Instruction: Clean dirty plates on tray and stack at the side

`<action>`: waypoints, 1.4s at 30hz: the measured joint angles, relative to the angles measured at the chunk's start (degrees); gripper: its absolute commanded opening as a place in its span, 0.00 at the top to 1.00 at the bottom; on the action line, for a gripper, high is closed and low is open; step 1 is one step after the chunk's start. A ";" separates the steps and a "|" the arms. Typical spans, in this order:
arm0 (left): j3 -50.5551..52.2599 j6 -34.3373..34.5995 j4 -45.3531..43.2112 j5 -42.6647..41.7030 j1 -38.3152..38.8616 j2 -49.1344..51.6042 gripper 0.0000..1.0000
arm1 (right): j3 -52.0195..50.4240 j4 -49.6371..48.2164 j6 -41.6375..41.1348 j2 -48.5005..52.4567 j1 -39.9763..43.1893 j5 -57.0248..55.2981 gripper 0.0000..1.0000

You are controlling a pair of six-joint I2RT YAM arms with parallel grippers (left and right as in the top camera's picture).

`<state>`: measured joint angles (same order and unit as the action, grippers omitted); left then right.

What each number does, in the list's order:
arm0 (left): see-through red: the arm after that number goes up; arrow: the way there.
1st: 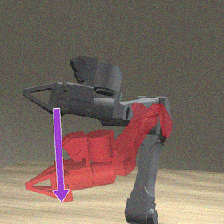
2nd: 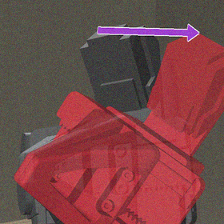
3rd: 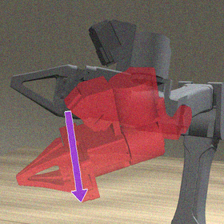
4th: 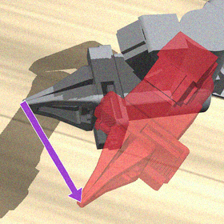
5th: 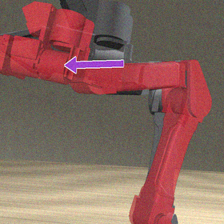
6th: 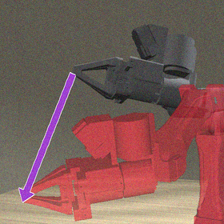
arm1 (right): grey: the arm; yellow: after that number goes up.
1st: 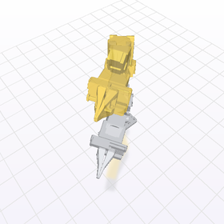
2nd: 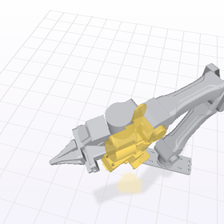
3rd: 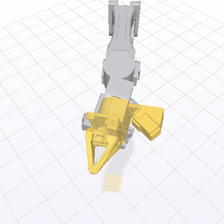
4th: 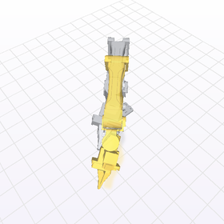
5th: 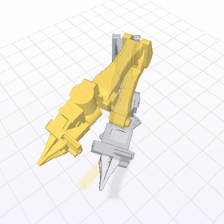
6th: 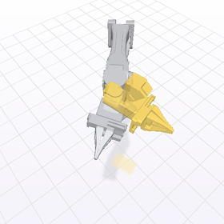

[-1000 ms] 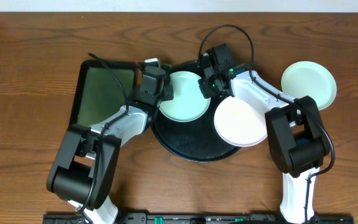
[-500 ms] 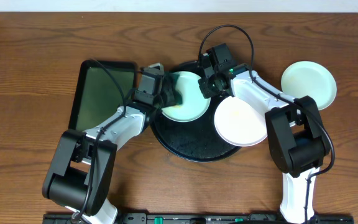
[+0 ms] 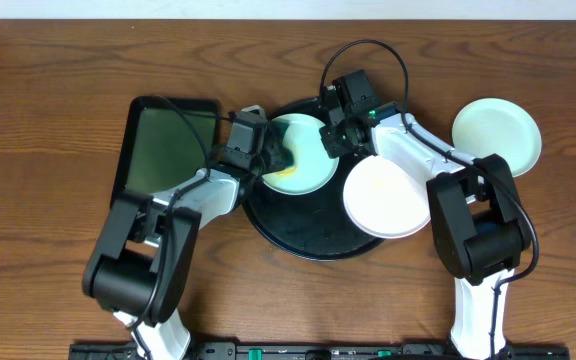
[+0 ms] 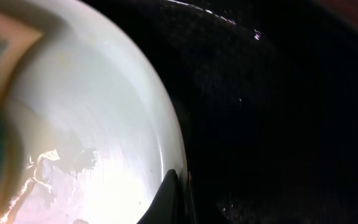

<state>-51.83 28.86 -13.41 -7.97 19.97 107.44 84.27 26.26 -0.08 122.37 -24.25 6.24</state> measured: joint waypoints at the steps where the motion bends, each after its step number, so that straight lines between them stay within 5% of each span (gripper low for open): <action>1: 0.00 -0.83 -1.79 0.02 -0.02 0.63 0.92 | 0.00 0.22 -0.17 0.00 0.09 -0.15 0.99; 12: 0.39 -8.37 -22.51 5.14 -0.52 2.73 0.93 | 0.17 -0.07 -1.01 0.00 0.13 -0.17 0.99; 21: 0.44 -6.38 -23.65 3.89 -0.74 -9.55 0.93 | 0.17 0.02 -1.01 0.00 0.00 -0.02 0.99; 29: 0.39 -6.25 0.31 4.92 -3.74 -22.56 0.92 | 0.17 -0.13 -1.01 0.00 0.00 0.02 0.99; 36: 0.55 -6.38 23.65 12.41 -16.55 -24.92 0.92 | -0.11 0.48 1.49 -3.56 -1.66 -4.04 0.99; 42: 0.61 -6.19 28.63 14.38 -25.86 -24.94 0.92 | -0.17 0.37 8.55 -16.02 -6.38 -17.03 0.99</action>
<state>-51.22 22.68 15.22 6.42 -5.89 82.50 84.09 26.63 8.47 106.34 -30.63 -10.79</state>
